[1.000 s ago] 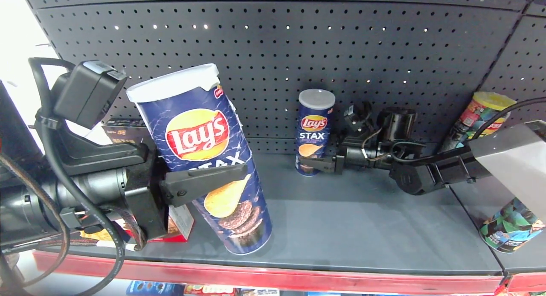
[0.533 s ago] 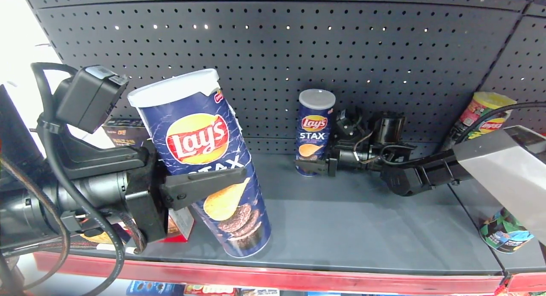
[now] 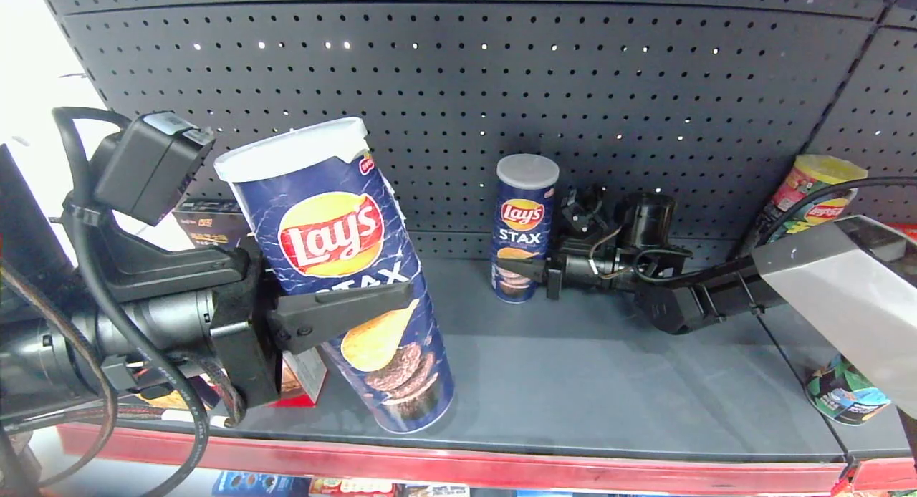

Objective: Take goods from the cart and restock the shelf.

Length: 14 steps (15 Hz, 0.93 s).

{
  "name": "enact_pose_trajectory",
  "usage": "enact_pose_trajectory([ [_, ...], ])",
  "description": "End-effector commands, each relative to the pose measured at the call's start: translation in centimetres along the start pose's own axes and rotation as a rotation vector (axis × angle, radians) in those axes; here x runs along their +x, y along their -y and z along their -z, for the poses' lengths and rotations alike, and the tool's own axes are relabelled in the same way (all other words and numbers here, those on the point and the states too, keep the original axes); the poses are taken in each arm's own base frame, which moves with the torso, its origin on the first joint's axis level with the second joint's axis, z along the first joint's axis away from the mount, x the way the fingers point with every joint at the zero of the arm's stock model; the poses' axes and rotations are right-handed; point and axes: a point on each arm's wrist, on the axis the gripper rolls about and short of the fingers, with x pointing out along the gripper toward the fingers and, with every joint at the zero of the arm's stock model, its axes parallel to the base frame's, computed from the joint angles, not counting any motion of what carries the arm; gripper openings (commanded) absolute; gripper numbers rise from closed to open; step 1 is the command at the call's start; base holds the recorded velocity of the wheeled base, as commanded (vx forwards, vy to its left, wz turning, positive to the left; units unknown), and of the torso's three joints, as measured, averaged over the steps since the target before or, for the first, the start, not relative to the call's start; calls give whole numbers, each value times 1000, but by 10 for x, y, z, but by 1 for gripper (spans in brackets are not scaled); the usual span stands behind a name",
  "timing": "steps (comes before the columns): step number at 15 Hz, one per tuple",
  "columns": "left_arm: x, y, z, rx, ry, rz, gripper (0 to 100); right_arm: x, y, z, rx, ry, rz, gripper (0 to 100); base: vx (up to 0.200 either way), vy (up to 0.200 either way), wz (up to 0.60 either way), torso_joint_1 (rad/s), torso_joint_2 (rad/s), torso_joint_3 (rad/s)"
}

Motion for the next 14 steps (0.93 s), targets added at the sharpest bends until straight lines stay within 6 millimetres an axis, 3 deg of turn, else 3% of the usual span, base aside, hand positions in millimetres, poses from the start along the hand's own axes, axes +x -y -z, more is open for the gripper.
enact_pose_trajectory([
  [1, 0, 0, 0, 0, 0, 0, 0, -6, -4, -9, -12, 10, -1, 0, 0, 0, 0, 0, 0, 0],
  [4, 0, 0, 0, 0, 0, 0, 0, -21, -20, -27, -34, 30, -5, 0, 0, 0, 0, 0, 0, 0],
  [10, -1, 1, -1, 3, 4, -1, 0, -56, -74, -44, -54, 53, -29, 0, 0, 0, 0, 0, 0, 0],
  [11, -1, 1, -1, 3, 4, -1, 0, -66, -95, -48, -50, 54, -49, 0, 0, 0, 0, 0, 0, 0],
  [14, -1, 1, -1, 1, 4, -1, 0, -87, -132, -51, -57, 66, -81, 0, 0, 0, 0, 0, 0, 0],
])
